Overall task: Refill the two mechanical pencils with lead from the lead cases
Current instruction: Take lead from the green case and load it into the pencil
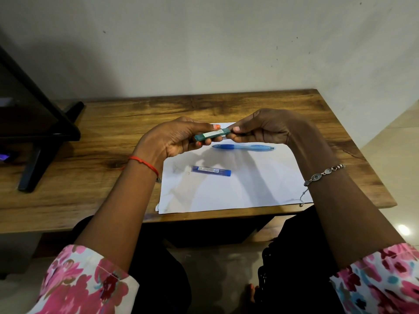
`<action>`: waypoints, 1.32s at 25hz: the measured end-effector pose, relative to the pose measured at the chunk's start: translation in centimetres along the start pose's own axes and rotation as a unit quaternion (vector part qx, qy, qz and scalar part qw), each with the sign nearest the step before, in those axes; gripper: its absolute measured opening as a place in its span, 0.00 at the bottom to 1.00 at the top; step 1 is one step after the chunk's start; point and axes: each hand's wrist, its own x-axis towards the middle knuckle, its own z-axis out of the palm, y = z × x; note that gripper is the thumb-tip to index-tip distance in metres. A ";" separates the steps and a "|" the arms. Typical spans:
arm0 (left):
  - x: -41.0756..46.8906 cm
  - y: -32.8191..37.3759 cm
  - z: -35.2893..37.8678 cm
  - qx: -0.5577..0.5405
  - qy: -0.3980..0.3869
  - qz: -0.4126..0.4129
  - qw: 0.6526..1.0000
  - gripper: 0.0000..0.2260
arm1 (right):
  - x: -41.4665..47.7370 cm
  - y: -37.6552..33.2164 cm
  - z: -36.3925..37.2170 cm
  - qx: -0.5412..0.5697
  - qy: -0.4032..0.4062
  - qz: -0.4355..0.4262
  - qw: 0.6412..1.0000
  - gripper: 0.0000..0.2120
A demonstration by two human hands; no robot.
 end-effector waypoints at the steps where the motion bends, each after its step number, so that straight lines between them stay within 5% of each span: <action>1: 0.0 -0.1 -0.1 0.026 -0.005 0.007 1.000 0.05 | 0.0 0.0 0.0 -0.009 0.001 -0.003 1.000 0.09; 12: 0.8 -0.8 -0.3 0.119 -0.015 0.026 0.992 0.05 | -0.1 -0.3 -0.6 -0.132 0.002 -0.043 0.990 0.10; 33: 1.2 -1.0 -0.2 0.136 -0.010 0.060 0.989 0.08 | -0.2 -0.2 -0.4 -0.127 0.038 -0.057 0.990 0.06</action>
